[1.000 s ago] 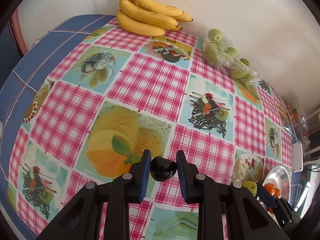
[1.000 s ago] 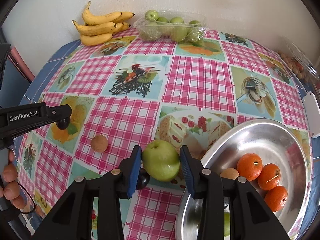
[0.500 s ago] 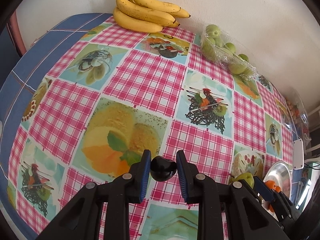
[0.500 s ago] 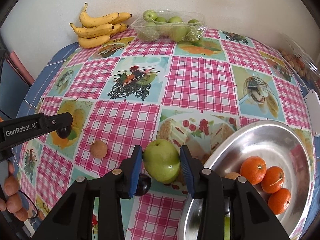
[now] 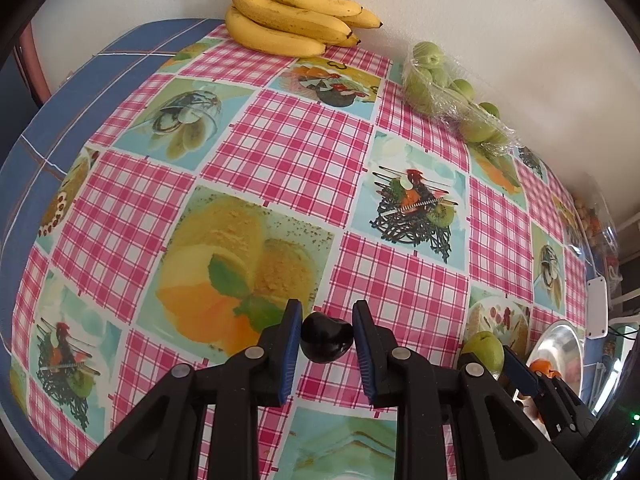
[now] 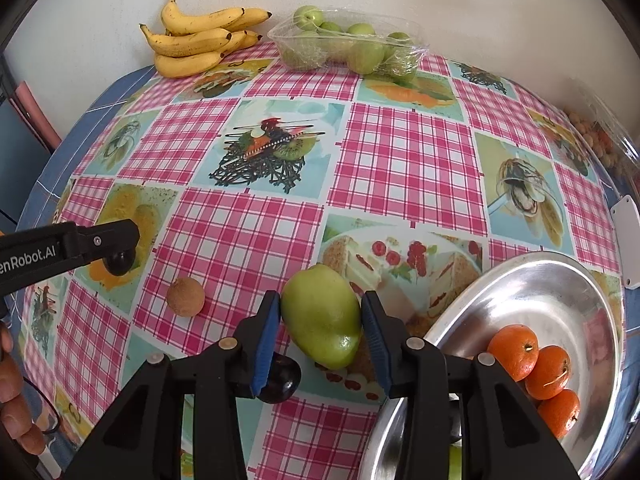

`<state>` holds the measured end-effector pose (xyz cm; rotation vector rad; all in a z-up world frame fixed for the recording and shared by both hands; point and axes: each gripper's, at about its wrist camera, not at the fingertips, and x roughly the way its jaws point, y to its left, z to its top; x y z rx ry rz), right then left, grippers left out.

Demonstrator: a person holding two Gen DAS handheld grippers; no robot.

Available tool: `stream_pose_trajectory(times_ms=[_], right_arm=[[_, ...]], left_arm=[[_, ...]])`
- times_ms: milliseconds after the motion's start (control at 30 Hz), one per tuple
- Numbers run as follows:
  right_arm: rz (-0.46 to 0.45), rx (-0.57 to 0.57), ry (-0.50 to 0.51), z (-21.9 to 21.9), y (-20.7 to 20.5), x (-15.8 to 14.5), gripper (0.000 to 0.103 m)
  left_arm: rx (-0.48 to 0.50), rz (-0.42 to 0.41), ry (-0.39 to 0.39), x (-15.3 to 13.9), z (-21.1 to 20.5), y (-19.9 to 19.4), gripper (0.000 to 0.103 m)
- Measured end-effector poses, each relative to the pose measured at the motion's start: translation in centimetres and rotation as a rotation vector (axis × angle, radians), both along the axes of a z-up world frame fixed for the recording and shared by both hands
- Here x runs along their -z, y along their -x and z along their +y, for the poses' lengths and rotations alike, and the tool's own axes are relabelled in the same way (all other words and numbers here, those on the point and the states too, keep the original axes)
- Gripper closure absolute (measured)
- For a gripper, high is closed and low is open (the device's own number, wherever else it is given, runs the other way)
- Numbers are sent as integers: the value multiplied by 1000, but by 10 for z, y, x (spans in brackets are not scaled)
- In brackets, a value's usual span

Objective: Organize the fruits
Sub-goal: 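Lift the green mango with the right tool and the plum with the left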

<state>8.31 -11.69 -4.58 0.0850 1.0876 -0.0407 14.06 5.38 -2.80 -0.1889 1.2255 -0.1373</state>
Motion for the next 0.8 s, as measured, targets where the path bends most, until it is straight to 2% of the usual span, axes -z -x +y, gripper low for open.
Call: stream_pose_trajectory(times_ms=[433, 800], right_arm=[[28, -5, 21, 4, 0, 5, 60], [-57, 14, -19, -3, 9, -30, 61]], left_arm=[[-1, -8, 7, -6, 2, 0, 75], [8, -69, 17, -32, -1, 2, 75]])
